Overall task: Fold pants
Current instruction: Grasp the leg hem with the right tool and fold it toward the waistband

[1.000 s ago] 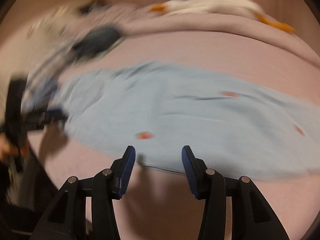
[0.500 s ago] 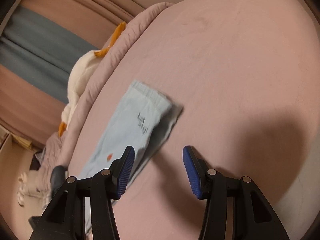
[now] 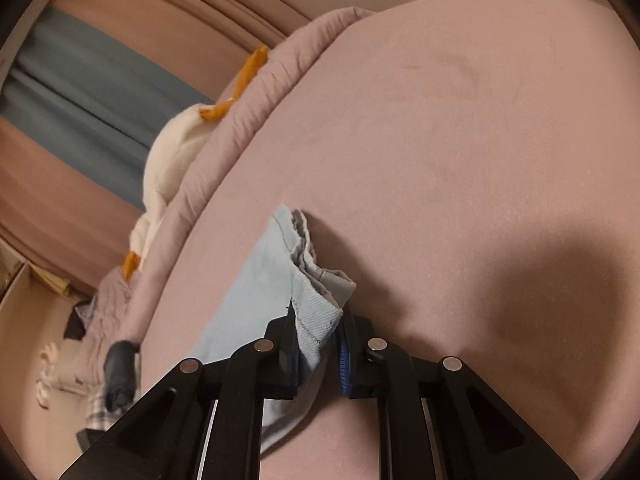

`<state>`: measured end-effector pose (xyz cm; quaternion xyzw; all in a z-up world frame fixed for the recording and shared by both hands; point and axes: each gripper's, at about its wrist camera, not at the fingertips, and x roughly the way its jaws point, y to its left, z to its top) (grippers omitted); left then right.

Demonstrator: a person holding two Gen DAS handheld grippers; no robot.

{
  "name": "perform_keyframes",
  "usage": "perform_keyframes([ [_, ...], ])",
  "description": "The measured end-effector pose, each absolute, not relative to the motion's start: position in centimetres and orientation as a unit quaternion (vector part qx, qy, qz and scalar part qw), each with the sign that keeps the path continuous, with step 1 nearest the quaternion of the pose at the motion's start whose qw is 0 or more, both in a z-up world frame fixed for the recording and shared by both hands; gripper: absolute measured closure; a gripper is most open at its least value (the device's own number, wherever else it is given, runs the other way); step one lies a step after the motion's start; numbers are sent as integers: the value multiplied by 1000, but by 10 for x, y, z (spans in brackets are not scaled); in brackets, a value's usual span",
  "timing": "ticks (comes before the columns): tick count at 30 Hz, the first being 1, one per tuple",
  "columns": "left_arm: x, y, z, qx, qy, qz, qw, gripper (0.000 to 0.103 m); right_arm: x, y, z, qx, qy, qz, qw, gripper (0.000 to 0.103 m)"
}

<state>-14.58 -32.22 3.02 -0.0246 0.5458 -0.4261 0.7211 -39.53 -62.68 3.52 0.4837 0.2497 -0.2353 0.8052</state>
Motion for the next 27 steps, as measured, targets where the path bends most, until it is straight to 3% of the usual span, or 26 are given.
perform_keyframes([
  [1, -146, -322, 32, -22, 546, -427, 721, 44, -394, -627, 28, 485, 258, -238, 801, 92],
  [5, -143, -317, 35, -43, 553, -423, 717, 41, -391, -621, 43, 459, 273, -256, 806, 92],
  [12, -137, -286, 54, -179, 549, -459, 675, 35, -345, -527, 138, 219, 278, -232, 906, 89],
  [14, -137, -283, 58, -210, 545, -473, 660, 27, -329, -490, 149, 166, 278, -202, 924, 89],
  [17, -137, -295, 63, -251, 544, -495, 629, 19, -309, -430, 148, 107, 279, -154, 942, 89],
  [27, -128, -308, 30, -324, 589, -496, 549, 20, -275, -312, 104, -25, 320, -76, 944, 89],
])
